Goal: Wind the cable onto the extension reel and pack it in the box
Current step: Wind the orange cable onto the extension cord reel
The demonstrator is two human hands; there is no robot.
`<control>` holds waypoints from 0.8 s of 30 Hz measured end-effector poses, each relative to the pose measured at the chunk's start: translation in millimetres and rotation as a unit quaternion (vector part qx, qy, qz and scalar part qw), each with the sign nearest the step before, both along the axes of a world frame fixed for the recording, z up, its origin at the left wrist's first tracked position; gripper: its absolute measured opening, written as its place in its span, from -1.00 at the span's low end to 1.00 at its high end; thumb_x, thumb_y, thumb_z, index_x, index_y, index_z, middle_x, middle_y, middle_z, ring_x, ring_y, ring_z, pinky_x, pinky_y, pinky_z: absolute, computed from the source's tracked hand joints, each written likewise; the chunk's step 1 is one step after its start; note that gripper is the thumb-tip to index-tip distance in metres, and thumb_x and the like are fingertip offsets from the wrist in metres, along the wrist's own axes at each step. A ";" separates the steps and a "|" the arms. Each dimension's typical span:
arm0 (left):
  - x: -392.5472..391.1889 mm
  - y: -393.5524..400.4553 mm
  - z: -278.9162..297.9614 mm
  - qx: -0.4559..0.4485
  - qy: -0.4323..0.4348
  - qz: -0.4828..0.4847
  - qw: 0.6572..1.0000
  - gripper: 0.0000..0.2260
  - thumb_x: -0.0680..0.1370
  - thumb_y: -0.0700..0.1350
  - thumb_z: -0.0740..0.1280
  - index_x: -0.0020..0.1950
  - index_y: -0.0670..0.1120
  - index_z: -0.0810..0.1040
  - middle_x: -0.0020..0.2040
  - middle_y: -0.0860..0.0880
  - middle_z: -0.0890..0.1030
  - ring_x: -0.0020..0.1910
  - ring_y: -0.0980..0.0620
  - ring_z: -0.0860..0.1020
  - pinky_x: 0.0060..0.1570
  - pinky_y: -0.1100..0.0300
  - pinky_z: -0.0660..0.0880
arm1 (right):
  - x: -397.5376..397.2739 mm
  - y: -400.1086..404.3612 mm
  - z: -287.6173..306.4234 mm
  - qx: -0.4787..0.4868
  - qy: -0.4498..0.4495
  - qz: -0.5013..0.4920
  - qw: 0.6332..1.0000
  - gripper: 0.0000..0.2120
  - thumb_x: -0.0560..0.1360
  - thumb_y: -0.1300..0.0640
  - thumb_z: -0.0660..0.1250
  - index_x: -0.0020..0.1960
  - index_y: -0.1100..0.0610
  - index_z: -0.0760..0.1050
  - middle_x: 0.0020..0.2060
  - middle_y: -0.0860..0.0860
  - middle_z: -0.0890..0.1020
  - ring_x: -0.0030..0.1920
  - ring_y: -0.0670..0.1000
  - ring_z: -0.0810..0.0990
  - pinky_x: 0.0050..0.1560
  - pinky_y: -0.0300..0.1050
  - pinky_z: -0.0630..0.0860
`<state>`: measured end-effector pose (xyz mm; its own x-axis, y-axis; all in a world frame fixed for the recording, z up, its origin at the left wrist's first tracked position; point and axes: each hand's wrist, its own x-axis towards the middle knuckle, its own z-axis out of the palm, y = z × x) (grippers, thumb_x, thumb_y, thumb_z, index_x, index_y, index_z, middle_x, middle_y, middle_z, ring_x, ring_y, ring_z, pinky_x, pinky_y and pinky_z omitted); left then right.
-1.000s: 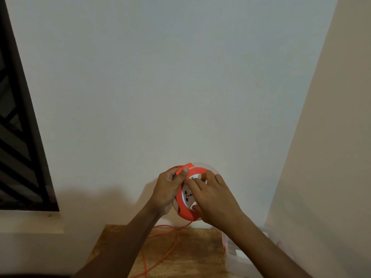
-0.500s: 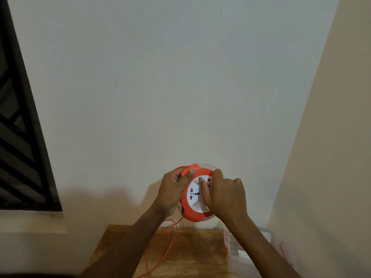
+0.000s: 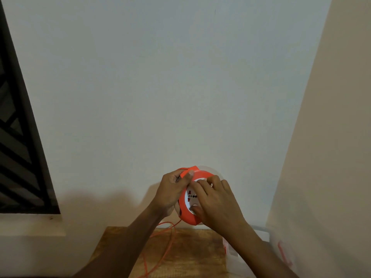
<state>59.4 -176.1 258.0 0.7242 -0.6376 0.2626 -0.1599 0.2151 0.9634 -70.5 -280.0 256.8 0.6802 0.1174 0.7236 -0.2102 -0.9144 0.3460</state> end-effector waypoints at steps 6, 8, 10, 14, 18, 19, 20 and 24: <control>1.7 -4.1 -2.6 -0.001 0.000 0.015 1.000 -0.68 0.47 0.22 0.40 0.15 0.14 0.67 0.07 0.07 0.77 0.00 0.00 0.76 -0.10 0.14 0.70 | 12.3 -2.6 2.4 0.048 -0.077 -0.010 0.996 -0.49 0.24 -0.20 0.54 -0.04 0.17 0.57 -0.24 0.10 0.70 -0.30 0.13 0.65 -0.16 0.03 0.55; 1.8 -3.6 -1.4 -0.001 -0.015 0.020 1.000 -0.72 0.48 0.22 0.40 0.14 0.17 0.67 0.06 0.11 0.77 -0.01 0.01 0.76 -0.10 0.16 0.70 | 14.9 -2.9 4.5 0.095 -0.082 -0.020 0.992 -0.49 0.27 -0.25 0.48 -0.03 0.14 0.51 -0.30 0.03 0.68 -0.37 0.08 0.63 -0.17 -0.01 0.50; 2.0 -2.7 -1.1 0.000 -0.023 0.026 0.999 -0.70 0.47 0.24 0.39 0.15 0.19 0.66 0.05 0.14 0.77 -0.02 -0.02 0.76 -0.09 0.12 0.72 | 16.7 -4.6 9.5 0.173 -0.093 -0.056 0.979 -0.47 0.33 -0.32 0.37 -0.01 0.11 0.47 -0.36 -0.03 0.65 -0.42 0.02 0.61 -0.18 -0.04 0.49; 0.6 -1.2 -0.8 -0.007 -0.014 0.027 1.000 -0.66 0.46 0.24 0.40 0.16 0.13 0.67 0.01 0.15 0.78 -0.06 0.02 0.77 -0.20 0.23 0.67 | 19.5 -5.9 14.7 0.307 -0.033 -0.123 0.943 -0.43 0.44 -0.40 0.15 0.16 0.04 0.39 -0.15 -0.08 0.69 -0.24 0.01 0.67 -0.03 -0.06 0.52; 2.7 0.2 -3.3 -0.008 0.010 0.032 0.999 -0.82 0.47 0.22 0.39 0.02 0.28 0.72 -0.04 0.15 0.78 -0.09 0.04 0.77 -0.24 0.26 0.65 | 12.2 -3.4 17.2 0.191 -0.034 -0.072 0.978 -0.61 0.44 -0.20 0.35 0.05 0.10 0.55 -0.22 -0.01 0.70 -0.27 0.05 0.67 -0.10 0.01 0.55; 3.7 0.5 -3.5 -0.009 0.013 0.034 0.999 -0.84 0.47 0.22 0.38 -0.02 0.30 0.72 -0.04 0.16 0.78 -0.09 0.05 0.77 -0.24 0.27 0.65 | 9.4 -1.7 17.3 0.151 -0.034 -0.045 0.987 -0.66 0.39 -0.12 0.44 -0.01 0.12 0.58 -0.22 0.03 0.70 -0.26 0.08 0.67 -0.14 0.02 0.57; 4.5 0.8 -3.2 -0.008 0.012 0.037 0.999 -0.84 0.47 0.22 0.38 -0.03 0.29 0.71 -0.04 0.18 0.78 -0.09 0.07 0.76 -0.24 0.28 0.65 | 7.1 1.7 16.8 0.119 -0.020 -0.022 0.992 -0.68 0.34 -0.06 0.50 -0.03 0.13 0.60 -0.18 0.06 0.71 -0.20 0.11 0.67 -0.14 0.03 0.59; 3.0 -2.2 -1.6 -0.014 0.002 0.028 0.999 -0.84 0.48 0.23 0.36 -0.02 0.31 0.69 -0.04 0.27 0.76 -0.03 0.19 0.74 -0.25 0.36 0.62 | 2.9 13.4 14.0 0.070 0.089 -0.013 0.993 -0.43 0.18 -0.07 0.63 0.12 0.09 0.60 0.03 0.07 0.70 0.02 0.17 0.66 0.05 0.14 0.58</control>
<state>62.4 -178.4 256.3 0.7602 -0.5879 0.2764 -0.1686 0.2323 0.9579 -67.6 -266.6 270.8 0.8009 0.0043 0.5988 -0.1814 -0.9512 0.2495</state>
